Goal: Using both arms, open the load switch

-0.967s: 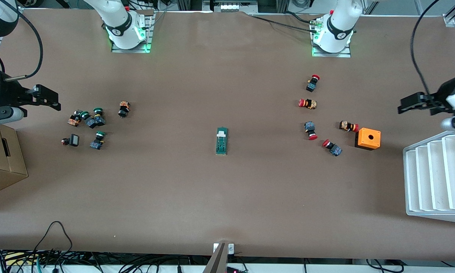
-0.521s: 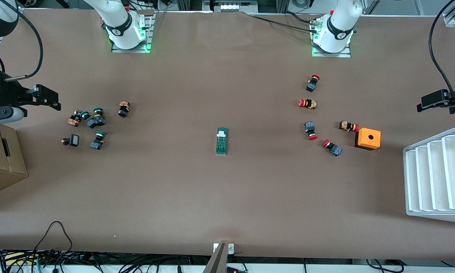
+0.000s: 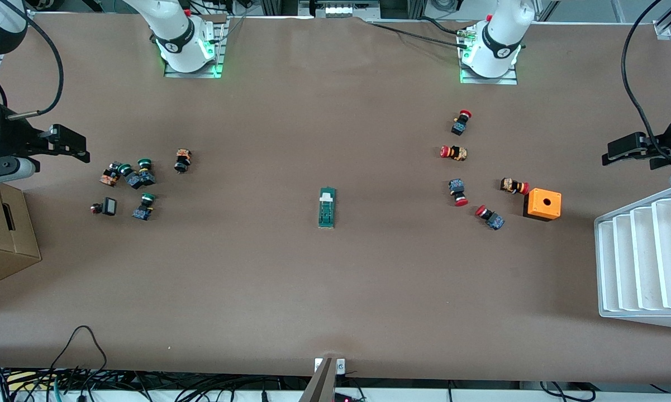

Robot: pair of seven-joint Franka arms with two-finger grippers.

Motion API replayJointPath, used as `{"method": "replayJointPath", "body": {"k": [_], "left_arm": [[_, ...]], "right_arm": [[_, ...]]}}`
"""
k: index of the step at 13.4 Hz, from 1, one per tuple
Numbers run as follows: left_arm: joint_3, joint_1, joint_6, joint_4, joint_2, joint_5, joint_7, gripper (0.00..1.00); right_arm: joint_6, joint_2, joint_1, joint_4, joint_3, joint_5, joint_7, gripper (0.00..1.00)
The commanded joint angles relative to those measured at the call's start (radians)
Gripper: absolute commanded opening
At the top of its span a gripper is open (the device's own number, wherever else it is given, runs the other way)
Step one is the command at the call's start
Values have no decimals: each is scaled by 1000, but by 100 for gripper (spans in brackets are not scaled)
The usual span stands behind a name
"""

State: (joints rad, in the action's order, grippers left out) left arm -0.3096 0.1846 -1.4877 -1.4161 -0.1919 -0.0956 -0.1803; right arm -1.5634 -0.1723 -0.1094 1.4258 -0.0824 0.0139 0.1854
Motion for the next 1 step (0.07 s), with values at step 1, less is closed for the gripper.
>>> {"method": "replayJointPath", "body": {"k": [1], "left_arm": [[4, -7, 20, 29, -11, -19, 2, 100]], "right_arm": [[19, 5, 1, -16, 1, 6, 13, 99]]}}
